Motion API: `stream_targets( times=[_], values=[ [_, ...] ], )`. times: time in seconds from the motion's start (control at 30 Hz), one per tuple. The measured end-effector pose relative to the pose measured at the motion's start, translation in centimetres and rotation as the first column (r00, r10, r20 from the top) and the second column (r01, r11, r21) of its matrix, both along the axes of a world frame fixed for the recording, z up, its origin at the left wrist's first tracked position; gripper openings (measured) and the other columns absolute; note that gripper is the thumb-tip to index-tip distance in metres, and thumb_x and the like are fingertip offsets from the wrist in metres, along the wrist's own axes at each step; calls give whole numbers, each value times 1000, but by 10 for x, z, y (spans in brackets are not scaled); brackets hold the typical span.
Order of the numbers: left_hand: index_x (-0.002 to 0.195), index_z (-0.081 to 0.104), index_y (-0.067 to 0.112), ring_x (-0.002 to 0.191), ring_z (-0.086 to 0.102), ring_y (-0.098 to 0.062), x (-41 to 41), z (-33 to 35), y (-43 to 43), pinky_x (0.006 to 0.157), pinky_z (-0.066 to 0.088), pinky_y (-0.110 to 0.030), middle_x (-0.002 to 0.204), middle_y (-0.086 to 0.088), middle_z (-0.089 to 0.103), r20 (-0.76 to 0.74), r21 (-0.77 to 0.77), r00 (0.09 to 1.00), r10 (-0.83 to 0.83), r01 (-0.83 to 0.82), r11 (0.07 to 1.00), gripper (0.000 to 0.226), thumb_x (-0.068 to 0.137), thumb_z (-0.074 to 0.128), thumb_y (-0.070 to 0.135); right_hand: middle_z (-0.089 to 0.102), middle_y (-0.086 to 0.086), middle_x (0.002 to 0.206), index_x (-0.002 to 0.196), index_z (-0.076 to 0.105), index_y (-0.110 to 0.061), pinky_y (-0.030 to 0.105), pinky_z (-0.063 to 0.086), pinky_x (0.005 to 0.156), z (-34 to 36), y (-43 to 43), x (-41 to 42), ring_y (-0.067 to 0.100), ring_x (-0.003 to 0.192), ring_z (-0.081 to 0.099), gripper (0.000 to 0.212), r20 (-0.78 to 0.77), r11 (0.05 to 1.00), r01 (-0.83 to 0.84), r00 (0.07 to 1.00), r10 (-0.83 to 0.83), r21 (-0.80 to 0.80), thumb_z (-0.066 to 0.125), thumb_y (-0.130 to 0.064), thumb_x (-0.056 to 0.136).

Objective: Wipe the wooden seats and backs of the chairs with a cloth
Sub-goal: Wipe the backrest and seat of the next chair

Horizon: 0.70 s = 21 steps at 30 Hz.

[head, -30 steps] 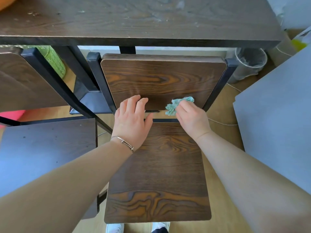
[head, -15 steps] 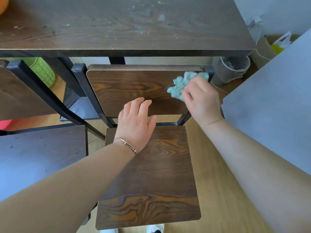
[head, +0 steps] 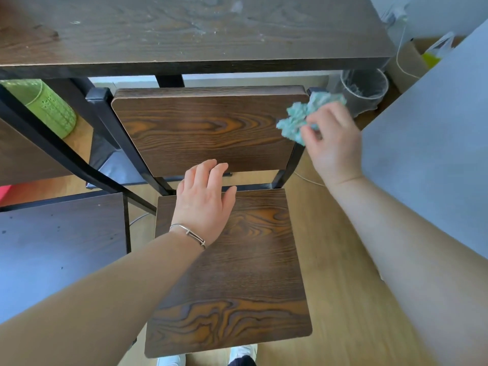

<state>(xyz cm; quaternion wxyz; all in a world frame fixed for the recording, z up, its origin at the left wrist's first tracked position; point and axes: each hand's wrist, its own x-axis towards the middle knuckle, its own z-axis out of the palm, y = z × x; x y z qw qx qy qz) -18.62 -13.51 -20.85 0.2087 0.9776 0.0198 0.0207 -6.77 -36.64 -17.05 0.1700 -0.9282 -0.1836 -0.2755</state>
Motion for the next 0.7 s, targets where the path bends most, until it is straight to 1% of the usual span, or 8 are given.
stream_targets(
  times=[0.1,0.2,0.33,0.4,0.47,0.53,0.6,0.7],
  values=[
    [138,45,18,129,38,-27,4,3,-12,103,37,-45,142,-4,44,6,-10,1000,-24,24,1000,47,96,45,40,63,12,99,90,63,-6,16,41,71,22,-4,9,20,92,60,17,67,1000,-20,998,19,16,59,-22,93],
    [138,46,17,129,39,-27,7,3,-20,102,38,-45,141,-5,45,22,-29,999,-36,37,999,47,96,46,39,63,12,99,91,63,-5,15,41,70,9,-9,6,19,93,61,16,34,999,-14,999,13,36,61,-21,92],
    [137,46,17,129,39,-27,7,-7,-20,101,39,-45,141,-5,44,12,-17,999,-46,47,999,47,96,44,40,61,10,96,88,61,-5,17,39,65,-42,-14,-12,21,88,61,13,-159,994,32,987,-16,101,63,-18,90],
    [136,46,17,128,39,-28,5,-17,-18,100,39,-46,141,-6,45,7,-17,999,-47,47,999,47,96,45,40,60,9,98,89,61,-6,18,42,63,-71,-13,-23,20,88,61,13,-264,986,94,963,-55,139,66,-18,89],
    [135,47,16,127,41,-29,3,-29,-17,100,39,-47,140,-7,45,-3,-23,999,-47,47,999,46,96,45,40,60,8,96,87,60,-6,21,47,61,-94,-9,-29,19,84,60,13,-296,971,141,952,-79,194,68,-16,89],
    [135,46,16,124,42,-30,1,-41,-16,99,40,-48,139,-6,45,-27,-17,999,-44,43,999,48,95,41,43,58,8,90,82,58,-5,29,50,58,-114,-6,-33,20,78,57,13,-300,954,169,950,-91,246,67,-12,88],
    [136,45,17,121,43,-30,-2,-52,-18,98,40,-47,138,-5,45,-51,-18,998,-39,39,999,52,94,37,46,57,7,88,79,57,-5,36,51,58,-133,-3,-36,20,76,55,14,-335,944,208,935,-115,257,68,-10,87],
    [137,45,17,118,44,-30,-5,-65,-20,96,40,-46,136,-4,46,-71,-24,997,-37,35,999,53,93,36,46,56,5,85,77,57,-6,39,51,58,-161,0,-40,20,73,55,15,-411,931,275,898,-160,240,69,-9,85]
  ],
)
